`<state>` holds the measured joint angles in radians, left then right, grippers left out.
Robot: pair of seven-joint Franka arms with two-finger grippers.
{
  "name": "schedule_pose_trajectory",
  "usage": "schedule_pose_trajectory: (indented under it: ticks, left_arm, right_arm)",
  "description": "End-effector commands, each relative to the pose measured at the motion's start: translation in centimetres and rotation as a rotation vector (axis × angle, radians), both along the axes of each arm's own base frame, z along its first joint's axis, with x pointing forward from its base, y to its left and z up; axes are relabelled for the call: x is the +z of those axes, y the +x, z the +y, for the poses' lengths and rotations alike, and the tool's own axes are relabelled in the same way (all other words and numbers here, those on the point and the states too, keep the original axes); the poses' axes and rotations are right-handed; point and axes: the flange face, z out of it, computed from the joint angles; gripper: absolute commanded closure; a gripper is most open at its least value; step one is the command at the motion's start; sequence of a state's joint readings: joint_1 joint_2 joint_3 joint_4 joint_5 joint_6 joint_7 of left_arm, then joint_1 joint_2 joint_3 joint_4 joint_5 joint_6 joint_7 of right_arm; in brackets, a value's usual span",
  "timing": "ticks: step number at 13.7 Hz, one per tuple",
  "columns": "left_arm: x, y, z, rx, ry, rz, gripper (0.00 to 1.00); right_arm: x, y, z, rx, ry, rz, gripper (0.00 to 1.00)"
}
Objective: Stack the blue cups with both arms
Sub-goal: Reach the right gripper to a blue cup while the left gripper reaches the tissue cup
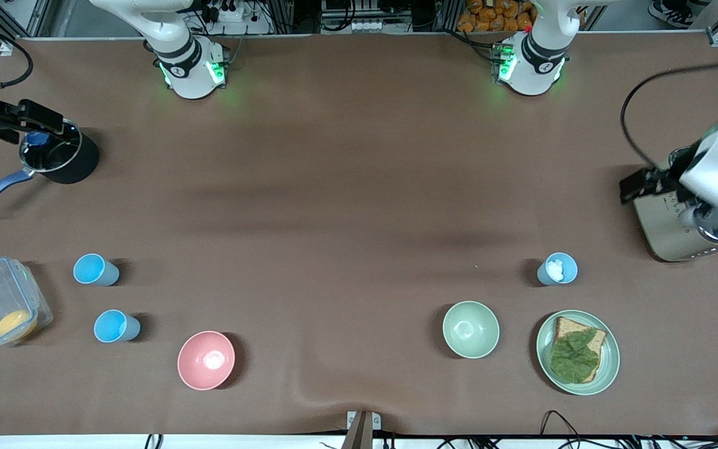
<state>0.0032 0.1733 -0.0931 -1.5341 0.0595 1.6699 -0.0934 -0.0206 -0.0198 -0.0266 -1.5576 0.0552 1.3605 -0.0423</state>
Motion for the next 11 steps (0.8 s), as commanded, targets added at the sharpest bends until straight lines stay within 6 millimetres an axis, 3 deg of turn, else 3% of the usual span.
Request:
schedule_pose_trajectory:
  ticks: [1, 2, 5, 7, 8, 11]
  left_arm:
    - [-4.9, 0.7, 1.4, -0.020, 0.004, -0.016, 0.00]
    - [-7.3, 0.9, 1.8, -0.015, 0.002, -0.012, 0.00]
    - [-13.8, 0.4, 3.1, -0.005, -0.005, -0.026, 0.00]
    - [-16.8, -0.3, 4.2, 0.008, -0.007, -0.052, 0.00]
    - [-17.7, -0.7, 4.2, 0.008, -0.008, -0.051, 0.00]
    - [-20.7, -0.7, 4.5, 0.012, -0.013, -0.037, 0.00]
  right_arm:
    - [-2.7, 1.7, -2.6, 0.017, 0.003, 0.022, 0.00]
    - [-5.0, 2.8, -3.7, 0.031, 0.011, 0.049, 0.00]
    - [-14.3, 7.3, -8.0, 0.140, 0.055, 0.078, 0.00]
    - [-21.0, 9.6, -9.6, 0.228, 0.085, 0.084, 0.00]
    - [-23.5, 10.4, -9.9, 0.260, 0.092, 0.088, 0.00]
    - [-28.5, 12.2, -10.4, 0.319, 0.083, 0.052, 0.00]
